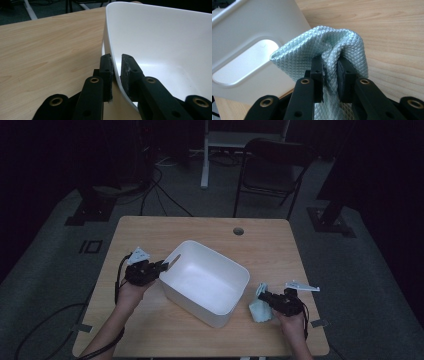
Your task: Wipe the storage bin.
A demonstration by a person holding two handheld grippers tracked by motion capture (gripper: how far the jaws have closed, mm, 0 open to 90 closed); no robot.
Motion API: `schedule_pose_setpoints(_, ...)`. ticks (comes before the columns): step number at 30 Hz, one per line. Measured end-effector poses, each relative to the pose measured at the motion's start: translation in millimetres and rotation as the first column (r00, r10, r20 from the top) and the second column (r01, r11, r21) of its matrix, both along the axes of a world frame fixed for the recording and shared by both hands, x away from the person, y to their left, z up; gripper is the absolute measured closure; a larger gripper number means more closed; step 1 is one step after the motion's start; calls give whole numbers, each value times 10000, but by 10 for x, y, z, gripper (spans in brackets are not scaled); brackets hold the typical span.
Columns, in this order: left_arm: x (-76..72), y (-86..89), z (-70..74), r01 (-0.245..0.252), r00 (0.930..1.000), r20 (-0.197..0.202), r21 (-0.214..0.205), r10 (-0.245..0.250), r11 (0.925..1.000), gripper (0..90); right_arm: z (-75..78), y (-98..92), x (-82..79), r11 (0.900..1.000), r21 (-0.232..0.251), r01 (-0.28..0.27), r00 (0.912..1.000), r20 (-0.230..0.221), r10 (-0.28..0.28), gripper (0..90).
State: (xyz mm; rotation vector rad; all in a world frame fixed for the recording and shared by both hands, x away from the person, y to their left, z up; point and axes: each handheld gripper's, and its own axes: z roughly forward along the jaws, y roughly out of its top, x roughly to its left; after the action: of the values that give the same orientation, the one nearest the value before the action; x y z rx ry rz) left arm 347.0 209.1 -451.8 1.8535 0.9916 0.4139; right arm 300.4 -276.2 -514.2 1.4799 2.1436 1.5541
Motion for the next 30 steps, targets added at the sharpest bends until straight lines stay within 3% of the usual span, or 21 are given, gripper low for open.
schedule_pose_setpoints(3,-44,15,-11,62,10000,-17,-91,-62,9999,761,61,-8,-13,10000,69,-36,9998,184,35,775)
schedule_pose_setpoints(7,-95,-15,-8,23,9999,112,207,-26,9998,726,86,22,-15,9998,124,-140,9996,240,137,775)
schedule_pose_setpoints(13,-109,-29,-34,-104,9998,164,-18,104,9999,686,101,94,-25,9994,22,-358,9989,308,357,775)
schedule_pose_setpoints(16,-111,-26,-42,-251,9990,371,-63,253,9997,723,98,89,-26,9994,42,-338,9990,291,337,775)
schedule_pose_setpoints(27,-65,-81,-28,-656,9963,573,290,638,9974,837,86,105,-28,9992,42,-391,9989,246,390,775)
schedule_pose_setpoints(30,-33,-100,-39,-770,9952,614,193,757,9968,856,94,117,-39,9991,55,-431,9987,260,429,775)
